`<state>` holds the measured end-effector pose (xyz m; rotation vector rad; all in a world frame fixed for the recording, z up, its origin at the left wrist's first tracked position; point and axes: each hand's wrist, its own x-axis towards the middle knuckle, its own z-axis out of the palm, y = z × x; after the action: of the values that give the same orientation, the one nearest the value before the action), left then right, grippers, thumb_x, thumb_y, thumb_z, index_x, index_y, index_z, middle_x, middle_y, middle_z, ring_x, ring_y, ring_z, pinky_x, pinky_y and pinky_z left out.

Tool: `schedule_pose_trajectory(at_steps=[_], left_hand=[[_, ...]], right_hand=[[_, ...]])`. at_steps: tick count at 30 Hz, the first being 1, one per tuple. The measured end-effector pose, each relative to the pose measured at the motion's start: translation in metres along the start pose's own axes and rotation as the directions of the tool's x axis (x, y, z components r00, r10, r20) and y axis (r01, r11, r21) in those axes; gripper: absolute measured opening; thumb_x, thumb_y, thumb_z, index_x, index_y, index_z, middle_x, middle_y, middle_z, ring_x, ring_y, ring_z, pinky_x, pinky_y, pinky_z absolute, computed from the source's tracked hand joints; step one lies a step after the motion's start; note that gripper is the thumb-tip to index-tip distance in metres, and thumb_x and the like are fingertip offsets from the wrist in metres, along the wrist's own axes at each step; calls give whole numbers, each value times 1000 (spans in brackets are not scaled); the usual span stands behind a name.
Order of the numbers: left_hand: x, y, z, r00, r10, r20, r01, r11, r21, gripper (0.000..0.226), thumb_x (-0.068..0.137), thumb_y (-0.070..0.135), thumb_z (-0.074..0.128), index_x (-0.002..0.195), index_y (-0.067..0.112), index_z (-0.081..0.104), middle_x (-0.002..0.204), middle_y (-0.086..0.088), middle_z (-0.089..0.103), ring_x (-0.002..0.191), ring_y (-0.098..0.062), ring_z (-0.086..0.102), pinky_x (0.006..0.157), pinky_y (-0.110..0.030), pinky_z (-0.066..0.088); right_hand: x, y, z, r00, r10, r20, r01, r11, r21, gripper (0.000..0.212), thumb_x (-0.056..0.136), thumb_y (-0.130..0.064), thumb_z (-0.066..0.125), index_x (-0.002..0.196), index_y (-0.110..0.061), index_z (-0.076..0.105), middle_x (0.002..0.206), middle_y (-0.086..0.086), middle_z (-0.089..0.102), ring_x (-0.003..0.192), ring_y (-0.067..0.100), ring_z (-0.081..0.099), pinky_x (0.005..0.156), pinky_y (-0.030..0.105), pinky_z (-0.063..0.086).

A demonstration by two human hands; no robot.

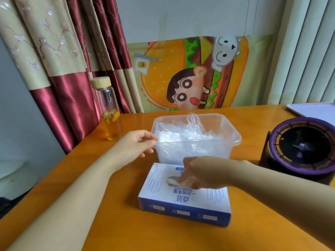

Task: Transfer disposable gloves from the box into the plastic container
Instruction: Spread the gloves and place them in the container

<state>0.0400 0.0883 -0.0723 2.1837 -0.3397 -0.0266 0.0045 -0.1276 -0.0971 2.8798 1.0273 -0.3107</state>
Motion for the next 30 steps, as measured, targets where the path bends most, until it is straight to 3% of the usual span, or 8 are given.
schedule_pose_trajectory(at_steps=[3,5,7,9,13,18,24,30], left_hand=[[-17,-1,4,985,76,158,-100,984,146,13,89,24,65,98,33,67,106,17,66,102,0,59,92,-22,47],[-23,0,9,948,59,313,-144,955,258,27,86,29,69,110,40,64,123,23,57,116,4,50,104,-22,39],[-25,-2,18,891,-10,455,-210,878,430,52,86,36,69,134,41,49,143,24,38,130,1,36,104,-15,27],[-25,-6,29,846,-78,527,-255,810,529,61,89,41,64,144,36,39,155,19,21,138,-5,27,101,-15,27],[-26,-9,33,834,-111,541,-249,799,548,60,91,43,60,146,36,34,158,18,10,142,-11,20,106,-23,30],[-27,-7,33,840,-119,529,-223,813,538,62,90,42,62,144,39,33,156,17,17,139,-13,27,104,-25,36],[-28,-7,33,858,-104,504,-222,809,544,63,88,43,64,143,37,34,154,14,25,136,-15,33,104,-30,37],[-30,-4,33,860,-69,506,-238,822,517,62,88,40,65,142,38,35,151,12,32,132,-15,38,101,-29,39]], right_hand=[[8,-3,3,999,-43,23,44,997,-56,36,96,-36,48,130,-28,57,116,2,49,97,24,56,81,32,52],[15,-5,7,996,-84,-14,82,992,-97,44,96,-47,39,119,-19,63,109,2,51,89,22,56,74,35,49],[22,-8,10,994,-86,-71,78,991,-109,45,96,-49,38,111,-15,64,104,1,54,83,21,56,69,34,46],[24,-11,12,993,-67,-96,59,995,-82,42,97,-46,41,112,-14,63,104,1,57,88,21,58,74,33,50],[17,-11,10,989,-68,-132,69,998,1,34,98,-40,44,113,-21,68,107,-3,54,89,16,56,69,22,45],[4,-8,-3,980,-32,-196,46,997,68,14,92,-28,59,100,-24,71,110,-6,53,81,8,50,62,9,35],[-9,-12,-34,936,-74,-345,33,992,-123,16,96,-30,50,103,-27,65,108,-9,50,82,18,60,70,29,48],[-7,-9,-31,893,10,-450,-46,997,-69,14,98,-27,45,104,-23,57,108,-6,51,77,21,59,67,38,52]])
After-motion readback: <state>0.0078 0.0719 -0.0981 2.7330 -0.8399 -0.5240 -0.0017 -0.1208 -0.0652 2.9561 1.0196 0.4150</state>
